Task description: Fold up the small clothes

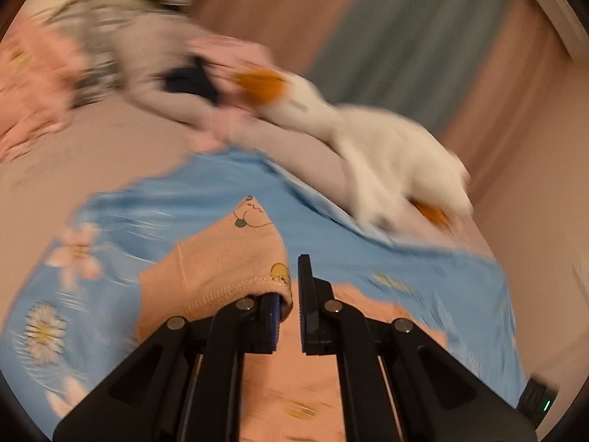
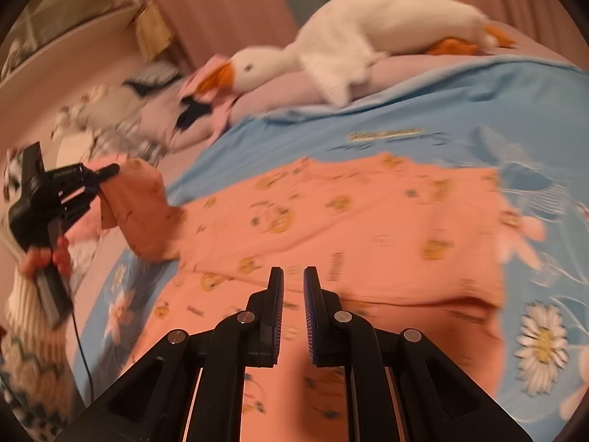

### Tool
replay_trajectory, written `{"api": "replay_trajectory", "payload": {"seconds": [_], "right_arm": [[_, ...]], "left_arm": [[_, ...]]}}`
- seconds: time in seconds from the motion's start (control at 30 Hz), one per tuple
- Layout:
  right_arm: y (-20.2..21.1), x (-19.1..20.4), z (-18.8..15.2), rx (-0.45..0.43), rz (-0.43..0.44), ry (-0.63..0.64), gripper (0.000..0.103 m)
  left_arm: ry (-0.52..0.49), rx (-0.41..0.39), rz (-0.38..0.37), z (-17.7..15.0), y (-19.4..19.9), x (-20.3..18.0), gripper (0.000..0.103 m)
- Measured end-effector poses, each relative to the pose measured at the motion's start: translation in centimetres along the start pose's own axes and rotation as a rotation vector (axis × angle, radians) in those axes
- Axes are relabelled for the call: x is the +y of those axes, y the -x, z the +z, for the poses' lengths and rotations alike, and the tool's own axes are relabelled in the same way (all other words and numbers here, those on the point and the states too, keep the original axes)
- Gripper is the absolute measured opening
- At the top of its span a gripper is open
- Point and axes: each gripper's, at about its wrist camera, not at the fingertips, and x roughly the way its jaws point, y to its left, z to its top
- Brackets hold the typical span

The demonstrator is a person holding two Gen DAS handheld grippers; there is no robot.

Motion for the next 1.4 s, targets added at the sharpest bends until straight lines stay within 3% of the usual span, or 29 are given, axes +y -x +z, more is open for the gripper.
{"api": "replay_trajectory", "payload": {"seconds": [0.17,0.27,0.3,0.33,0.37,0.4,0.43,0.53,0.63,0.8,0.9,0.93,1.07,1.17,1.3,1.4], "right_arm": [[2.5,-3.3,-0.1,-0.051,-0.042,-0.078,0.012],[3.0,-4.8,-0.6,-0.050,-0.069,-0.111,0.012],[3.0,-5.2,-0.8,-0.048,-0.075,-0.123,0.012],[3.0,-5.7,-0.9,-0.045,-0.082,-0.138,0.012],[3.1,-6.0,-1.1,-0.042,-0.081,-0.154,0.012],[3.4,-6.5,-1.4,-0.044,-0.079,-0.162,0.013],[3.5,-6.9,-1.5,-0.045,-0.078,-0.171,0.015],[3.7,-7.3,-1.7,-0.054,-0.069,-0.184,0.019],[3.4,-6.9,-1.6,-0.051,-0.025,-0.195,0.019],[1.1,-5.2,-1.3,0.011,0.077,-0.176,0.020],[-0.9,-3.3,-1.1,0.058,0.088,-0.153,0.034],[-1.5,-2.3,-0.9,0.060,0.077,-0.122,0.038],[-3.1,2.2,-0.3,0.061,0.100,0.049,0.038],[-4.7,6.3,0.1,0.083,0.118,0.245,0.038],[-7.6,10.1,-0.8,0.155,0.070,0.493,0.038],[-9.6,11.1,-1.5,0.203,0.008,0.593,0.038]], "left_arm": [[-0.155,0.169,-0.096,-7.5,-5.1,-8.9,0.006],[-0.207,0.274,-0.104,-11.7,-8.4,-11.6,0.011],[-0.239,0.305,-0.094,-12.8,-9.4,-12.4,0.022],[-0.266,0.332,-0.078,-13.8,-10.1,-13.0,0.043],[-0.285,0.358,-0.074,-14.5,-10.5,-13.4,0.056],[-0.297,0.380,-0.090,-14.9,-10.6,-13.7,0.079],[-0.305,0.393,-0.119,-15.1,-10.5,-13.6,0.083],[-0.344,0.379,-0.194,-15.0,-8.3,-13.8,0.083],[-0.283,0.328,-0.260,-13.4,-4.4,-10.5,0.086],[-0.185,0.259,-0.128,-12.4,0.0,-3.2,0.090],[-0.103,0.241,-0.072,-12.3,1.5,0.5,0.090],[-0.076,0.240,-0.059,-12.5,1.9,1.6,0.090],[0.025,0.231,-0.038,-12.6,2.7,4.7,0.090],[0.051,0.230,-0.047,-12.8,3.4,5.9,0.090],[0.055,0.233,-0.076,-12.8,3.6,6.4,0.090],[0.053,0.240,-0.097,-12.9,3.7,6.6,0.090]]}}
